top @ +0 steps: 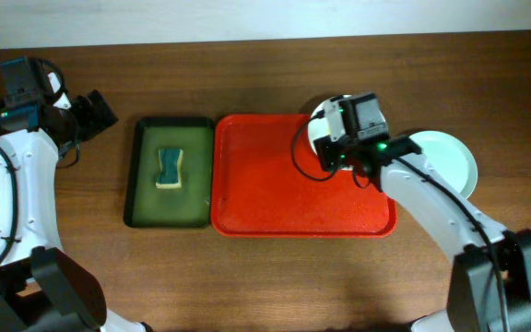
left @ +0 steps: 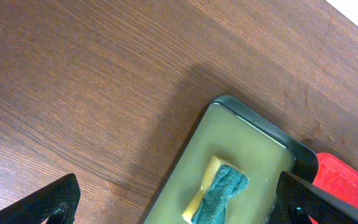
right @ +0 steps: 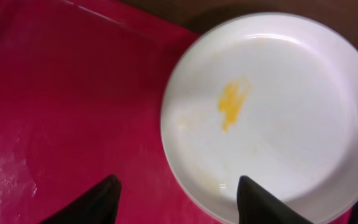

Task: Clean dirty plates on tray and stack at the side
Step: 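Move the right gripper to the white plate and drag it to the red tray's center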

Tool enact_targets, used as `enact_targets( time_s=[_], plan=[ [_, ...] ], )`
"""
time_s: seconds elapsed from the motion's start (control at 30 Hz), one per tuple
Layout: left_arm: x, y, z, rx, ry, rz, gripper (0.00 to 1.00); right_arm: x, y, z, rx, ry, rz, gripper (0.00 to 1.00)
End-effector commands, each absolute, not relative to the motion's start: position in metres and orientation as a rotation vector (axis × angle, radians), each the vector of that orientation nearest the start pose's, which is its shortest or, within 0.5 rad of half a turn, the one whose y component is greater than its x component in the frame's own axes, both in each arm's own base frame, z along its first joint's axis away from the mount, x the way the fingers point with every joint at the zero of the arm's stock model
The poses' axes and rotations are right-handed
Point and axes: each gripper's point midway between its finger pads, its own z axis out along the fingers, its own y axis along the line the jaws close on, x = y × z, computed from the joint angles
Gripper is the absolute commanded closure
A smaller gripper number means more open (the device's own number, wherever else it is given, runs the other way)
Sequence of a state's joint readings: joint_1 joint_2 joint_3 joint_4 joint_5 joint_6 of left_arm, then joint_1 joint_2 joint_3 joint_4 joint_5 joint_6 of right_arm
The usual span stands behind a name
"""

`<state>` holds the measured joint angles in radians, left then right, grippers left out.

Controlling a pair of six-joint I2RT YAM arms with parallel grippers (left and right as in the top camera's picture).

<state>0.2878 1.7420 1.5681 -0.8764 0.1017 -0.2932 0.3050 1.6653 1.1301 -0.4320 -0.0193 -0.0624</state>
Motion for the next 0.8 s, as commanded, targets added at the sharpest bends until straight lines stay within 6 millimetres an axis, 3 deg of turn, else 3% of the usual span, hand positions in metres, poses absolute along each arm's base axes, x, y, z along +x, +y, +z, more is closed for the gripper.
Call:
enact_targets(
  time_s=[0.0, 0.1, 0.2, 0.3, 0.4, 0.47, 0.5, 0.57, 0.6, 0.7, 0.77],
  plan=[
    [0.426, 0.109, 0.181, -0.728, 2.508, -0.149, 0.01, 0.42, 0.139, 0.066, -0.512, 2.5, -0.018, 0.49],
    [0.426, 0.109, 0.181, -0.729, 2.508, -0.149, 0.01, 0.423, 0.14, 0.035, -0.518, 2.545, -0.033, 0.63],
    [0.426, 0.109, 0.181, -0.728, 2.508, -0.149, 0.01, 0.414, 0.154, 0.026, -0.559, 2.575, 0.084, 0.75],
    [0.426, 0.109, 0.181, -0.729, 2.508, -0.149, 0.01, 0.407, 0.156, 0.022, -0.462, 2.629, 0.141, 0.77],
    [0.426, 0.109, 0.181, -0.728, 2.508, -0.149, 0.01, 0.41, 0.152, 0.015, -0.464, 2.63, 0.102, 0.77],
    [0.426, 0.109, 0.181, -0.728, 2.508, -0.149, 0.01, 0.402, 0.16, 0.009, -0.448, 2.669, 0.176, 0.78],
    [0.426, 0.108, 0.181, -0.728, 2.508, -0.149, 0.01, 0.396, 0.171, 0.01, -0.414, 2.688, 0.285, 0.78],
    [0.426, 0.109, 0.181, -0.728, 2.508, -0.149, 0.01, 0.374, 0.217, 0.021, -0.183, 2.76, 0.732, 0.78],
    [0.426, 0.109, 0.181, -0.729, 2.508, -0.149, 0.01, 0.367, 0.237, 0.029, -0.111, 2.77, 0.871, 0.78],
    [0.426, 0.109, 0.181, -0.728, 2.508, -0.149, 0.01, 0.348, 0.285, 0.044, -0.17, 2.766, 0.973, 0.78],
    [0.426, 0.109, 0.181, -0.729, 2.508, -0.149, 0.01, 0.346, 0.301, 0.07, -0.227, 2.743, 0.99, 0.73]
  ],
)
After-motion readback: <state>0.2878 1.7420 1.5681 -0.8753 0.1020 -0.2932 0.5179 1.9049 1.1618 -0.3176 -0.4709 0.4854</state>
